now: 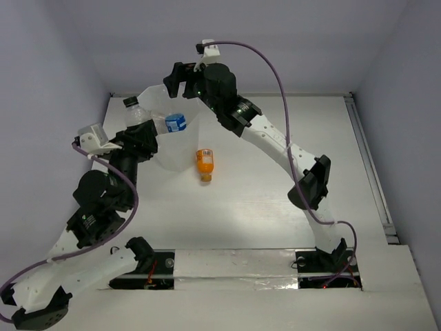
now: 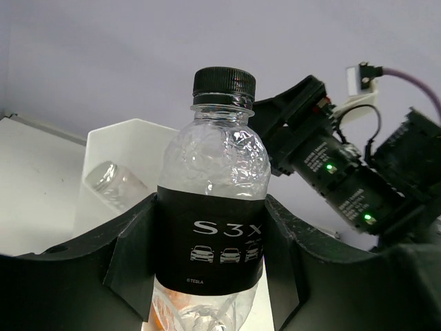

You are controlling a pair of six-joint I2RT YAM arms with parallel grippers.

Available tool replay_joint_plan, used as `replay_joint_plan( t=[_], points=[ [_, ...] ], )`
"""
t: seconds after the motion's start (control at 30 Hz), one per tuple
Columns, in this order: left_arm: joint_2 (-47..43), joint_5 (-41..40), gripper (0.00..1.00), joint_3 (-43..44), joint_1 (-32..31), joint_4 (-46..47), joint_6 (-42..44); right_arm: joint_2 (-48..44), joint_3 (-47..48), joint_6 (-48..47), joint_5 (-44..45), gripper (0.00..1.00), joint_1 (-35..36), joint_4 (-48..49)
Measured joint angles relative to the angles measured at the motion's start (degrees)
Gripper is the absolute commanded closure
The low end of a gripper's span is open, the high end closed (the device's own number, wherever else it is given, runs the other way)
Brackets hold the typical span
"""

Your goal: Put the plastic bottles in the bin

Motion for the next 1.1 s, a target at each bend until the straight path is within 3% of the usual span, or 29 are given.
replay_joint_plan(
  t=[0.1, 0.17, 0.2, 0.27, 0.3, 0.37, 0.53, 0.67, 0.93, 1.03, 1.1],
  points=[
    [3.39, -0.11, 0.64, 1.11, 0.00, 1.64, 0.87, -3.17, -2.58, -0.87, 0.00, 0.08, -0.09, 0.07],
    [5.49, -0.17, 0.64, 2.16, 0.00, 2.69, 1.44, -6.25, -4.96, -1.40, 0.04, 0.18, -0.15, 0.90],
    [6.51, -0.28, 0.64, 2.75, 0.00, 3.30, 1.86, -7.93, -6.34, -1.57, 0.26, 0.41, -0.17, 0.87],
    [8.61, -0.42, 0.63, 4.20, 0.17, 4.48, 2.75, -12.85, -11.43, -2.05, 1.05, 0.66, -0.17, 2.21],
    [9.31, -0.48, 0.63, 4.68, 0.33, 5.01, 3.19, -15.76, -14.75, -2.12, 1.36, 0.83, -0.17, 2.69],
    [12.68, -0.09, 0.62, 7.02, 1.84, 5.73, 3.80, -21.94, -22.16, -2.01, 2.01, 0.90, -0.17, 4.33],
    [20.85, 4.98, 0.63, 12.81, 12.41, 4.66, 2.10, -36.33, -42.84, -1.25, 2.64, 0.91, -0.17, 10.05],
    [25.33, 10.27, 0.63, 12.92, 22.16, 2.05, -1.01, -42.03, -54.40, -0.72, 2.82, 0.91, -0.17, 11.41],
    [32.98, 15.19, 0.62, 20.24, 32.17, -1.66, -4.44, -43.98, -62.20, -0.26, 2.69, 0.88, -0.17, 10.93],
    [35.15, 16.55, 0.56, 20.09, 33.64, -1.77, -4.79, -44.94, -62.51, -0.02, 2.93, 0.84, -0.17, 10.93],
    [35.91, 17.49, 0.34, 18.58, 33.86, -1.77, -4.85, -45.33, -62.53, 0.15, 3.04, 0.77, -0.17, 10.91]
  ],
)
